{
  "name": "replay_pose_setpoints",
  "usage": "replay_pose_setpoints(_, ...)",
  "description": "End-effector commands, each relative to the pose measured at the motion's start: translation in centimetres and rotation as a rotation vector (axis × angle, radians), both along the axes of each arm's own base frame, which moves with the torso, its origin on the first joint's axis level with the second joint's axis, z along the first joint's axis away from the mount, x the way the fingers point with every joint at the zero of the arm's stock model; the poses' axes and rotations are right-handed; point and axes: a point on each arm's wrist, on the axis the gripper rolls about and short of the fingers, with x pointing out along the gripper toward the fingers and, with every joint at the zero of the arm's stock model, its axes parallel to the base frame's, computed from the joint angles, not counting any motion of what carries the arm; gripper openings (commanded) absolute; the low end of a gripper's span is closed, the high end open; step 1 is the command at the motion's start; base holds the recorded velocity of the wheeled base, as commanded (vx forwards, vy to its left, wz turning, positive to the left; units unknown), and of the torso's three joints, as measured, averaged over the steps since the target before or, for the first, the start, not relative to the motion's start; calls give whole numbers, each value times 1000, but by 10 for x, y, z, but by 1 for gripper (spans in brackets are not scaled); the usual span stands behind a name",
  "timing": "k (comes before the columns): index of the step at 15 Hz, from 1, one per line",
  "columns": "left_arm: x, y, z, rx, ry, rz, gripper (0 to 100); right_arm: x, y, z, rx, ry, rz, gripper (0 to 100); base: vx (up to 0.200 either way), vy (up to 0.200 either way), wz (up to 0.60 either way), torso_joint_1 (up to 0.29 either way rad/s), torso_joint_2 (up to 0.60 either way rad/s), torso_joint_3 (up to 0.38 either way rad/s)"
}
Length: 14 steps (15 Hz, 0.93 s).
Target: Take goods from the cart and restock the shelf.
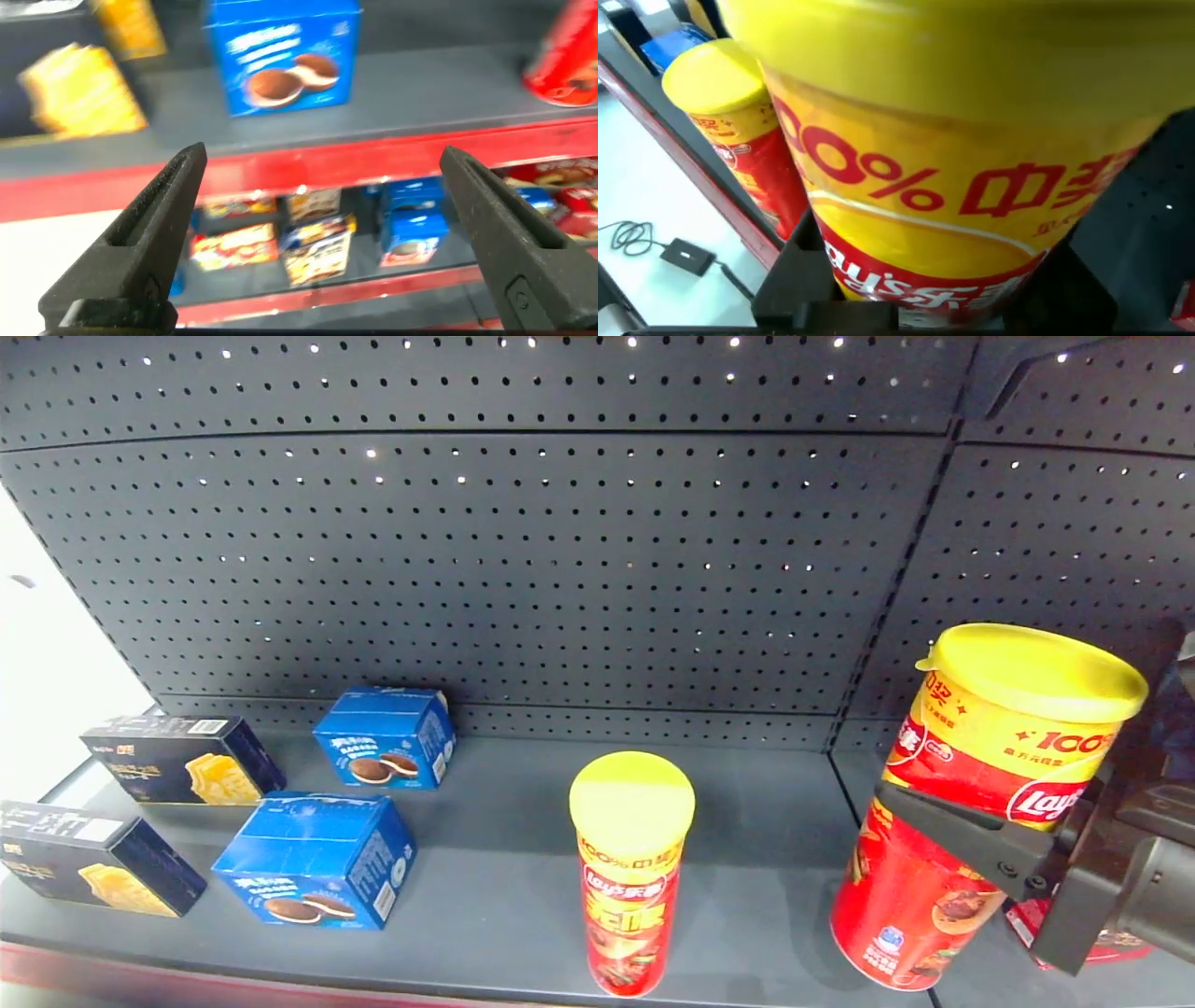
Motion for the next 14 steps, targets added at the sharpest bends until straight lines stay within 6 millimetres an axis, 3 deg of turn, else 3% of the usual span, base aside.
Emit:
replay_pose_setpoints(1,0,0,0,1,3,-1,100,1,1,-1,-5,3,-5,0,0,0,0,0,0,0)
replay_pose_setpoints(6,0,0,0,1,3,-1,100,24,9,-10,-7,39,-65,0,0,0,0,0,0,0)
replay_pose_setpoints(12,0,0,0,1,3,-1,100,78,44,-33,11,21,-190,0,0,0,0,0,0,0)
replay_pose_setpoints(14,0,0,0,1,3,-1,100,106,57,-43,28,-14,-284,0,0,0,0,0,0,0)
